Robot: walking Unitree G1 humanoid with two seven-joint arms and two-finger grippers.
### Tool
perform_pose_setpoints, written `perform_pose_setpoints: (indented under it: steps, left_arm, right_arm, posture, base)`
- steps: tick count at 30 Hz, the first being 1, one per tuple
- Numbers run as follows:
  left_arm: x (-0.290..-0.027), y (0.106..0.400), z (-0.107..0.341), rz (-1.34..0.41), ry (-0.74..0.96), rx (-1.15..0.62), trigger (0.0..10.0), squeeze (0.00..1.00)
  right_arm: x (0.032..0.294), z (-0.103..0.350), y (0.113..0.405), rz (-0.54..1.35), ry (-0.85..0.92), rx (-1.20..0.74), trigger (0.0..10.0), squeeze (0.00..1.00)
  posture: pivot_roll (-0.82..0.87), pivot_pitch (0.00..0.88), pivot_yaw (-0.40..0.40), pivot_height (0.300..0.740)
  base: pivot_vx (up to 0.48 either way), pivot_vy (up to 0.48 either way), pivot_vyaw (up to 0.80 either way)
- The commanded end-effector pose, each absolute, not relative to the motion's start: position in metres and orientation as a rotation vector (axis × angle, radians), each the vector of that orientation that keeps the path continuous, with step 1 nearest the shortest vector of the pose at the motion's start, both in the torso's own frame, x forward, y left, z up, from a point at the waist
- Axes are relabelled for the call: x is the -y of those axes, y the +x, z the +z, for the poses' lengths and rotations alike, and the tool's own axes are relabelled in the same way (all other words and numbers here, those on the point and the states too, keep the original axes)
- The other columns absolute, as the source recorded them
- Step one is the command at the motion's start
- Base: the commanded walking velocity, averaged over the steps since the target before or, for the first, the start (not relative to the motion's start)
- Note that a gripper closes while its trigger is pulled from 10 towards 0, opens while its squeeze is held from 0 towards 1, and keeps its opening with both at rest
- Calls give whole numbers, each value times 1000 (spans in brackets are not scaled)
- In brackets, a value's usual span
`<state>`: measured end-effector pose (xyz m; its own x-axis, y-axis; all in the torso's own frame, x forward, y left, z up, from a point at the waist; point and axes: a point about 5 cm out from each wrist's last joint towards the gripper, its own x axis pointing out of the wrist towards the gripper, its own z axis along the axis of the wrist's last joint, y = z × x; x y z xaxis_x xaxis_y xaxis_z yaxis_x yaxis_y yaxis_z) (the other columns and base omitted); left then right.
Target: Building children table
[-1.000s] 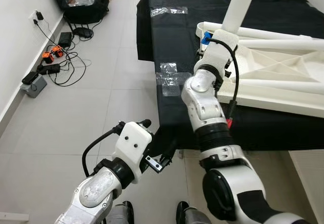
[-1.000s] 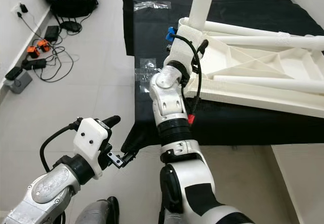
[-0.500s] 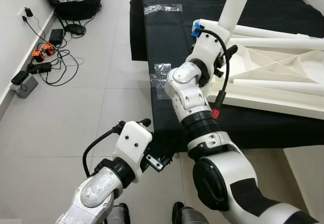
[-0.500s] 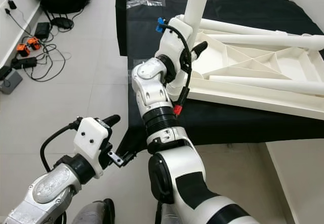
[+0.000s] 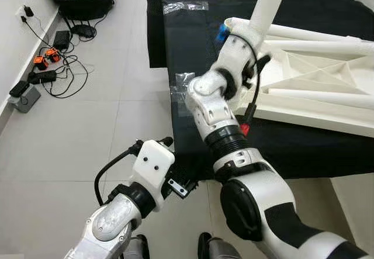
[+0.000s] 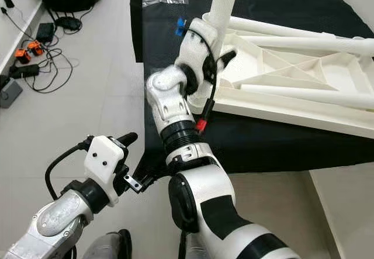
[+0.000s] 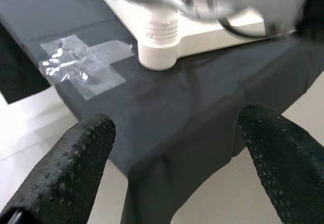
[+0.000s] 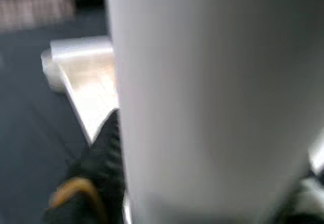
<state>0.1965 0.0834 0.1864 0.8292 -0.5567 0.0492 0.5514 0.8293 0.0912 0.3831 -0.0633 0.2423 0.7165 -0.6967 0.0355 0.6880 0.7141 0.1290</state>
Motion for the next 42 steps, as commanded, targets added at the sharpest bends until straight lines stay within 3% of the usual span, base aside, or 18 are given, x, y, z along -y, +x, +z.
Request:
perform_pose_setpoints:
  steps: [1,2,9,13,29,42]
  left_arm:
    - [-81,195,183,-594,56,59,10000,0]
    - [-82,195,183,-593,56,58,10000,0]
    - [-82,196,182,-593,57,56,10000,0]
    - [-82,196,180,-598,61,53,10000,0]
    - [-82,199,177,-603,63,56,10000,0]
    - [-83,200,172,-605,67,54,10000,0]
  right_arm:
    - [58,235,382,-737,148,50,10000,1000]
    - [57,236,382,-725,159,59,10000,0]
    - [55,241,383,-686,183,94,10000,0]
    - [57,247,385,-555,207,205,10000,0]
    - [77,235,384,-373,139,250,10000,0]
    - [90,231,374,-140,232,270,10000,0]
  posture:
    - [117,243,-64,740]
    - [116,240,-65,740]
    - [120,239,-61,740]
    - [112,226,-58,740]
    - [104,196,-51,740]
    - [95,154,-46,740]
  base:
    - [0,0,0]
    - [0,0,0]
    - [0,0,0]
    - [0,0,0]
    - [0,0,0]
    - [0,0,0]
